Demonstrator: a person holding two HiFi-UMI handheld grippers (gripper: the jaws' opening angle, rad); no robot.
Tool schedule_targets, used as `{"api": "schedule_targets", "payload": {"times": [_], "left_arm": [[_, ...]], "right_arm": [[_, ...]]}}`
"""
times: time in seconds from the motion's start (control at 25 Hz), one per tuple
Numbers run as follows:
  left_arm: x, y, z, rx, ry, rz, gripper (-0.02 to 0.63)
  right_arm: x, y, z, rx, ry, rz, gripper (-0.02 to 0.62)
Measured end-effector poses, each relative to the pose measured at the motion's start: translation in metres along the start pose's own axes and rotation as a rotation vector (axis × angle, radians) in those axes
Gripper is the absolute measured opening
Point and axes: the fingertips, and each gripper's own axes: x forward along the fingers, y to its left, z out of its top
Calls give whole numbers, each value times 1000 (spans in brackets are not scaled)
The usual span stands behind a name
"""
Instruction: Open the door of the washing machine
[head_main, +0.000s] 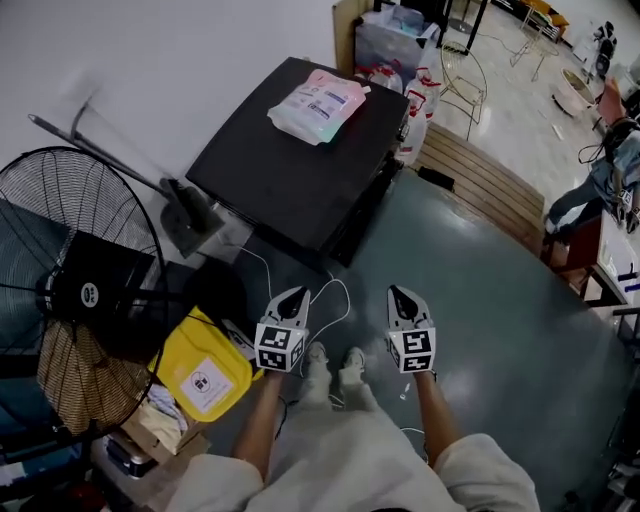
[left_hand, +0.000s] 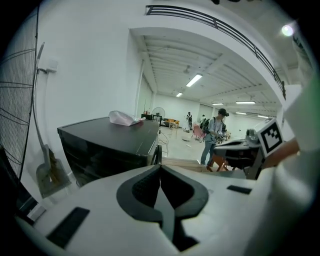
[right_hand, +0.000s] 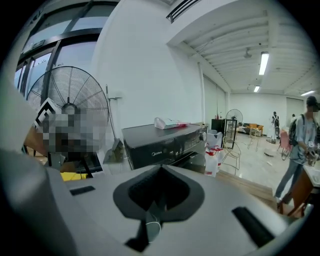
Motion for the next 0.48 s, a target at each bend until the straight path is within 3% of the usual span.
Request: {"api": "schedule_targets", "payload": {"times": [0.48], "left_arm": [[25, 30, -45, -13, 35, -47, 9]], "right_arm": [[43, 19, -46, 19, 61, -39, 0]]}}
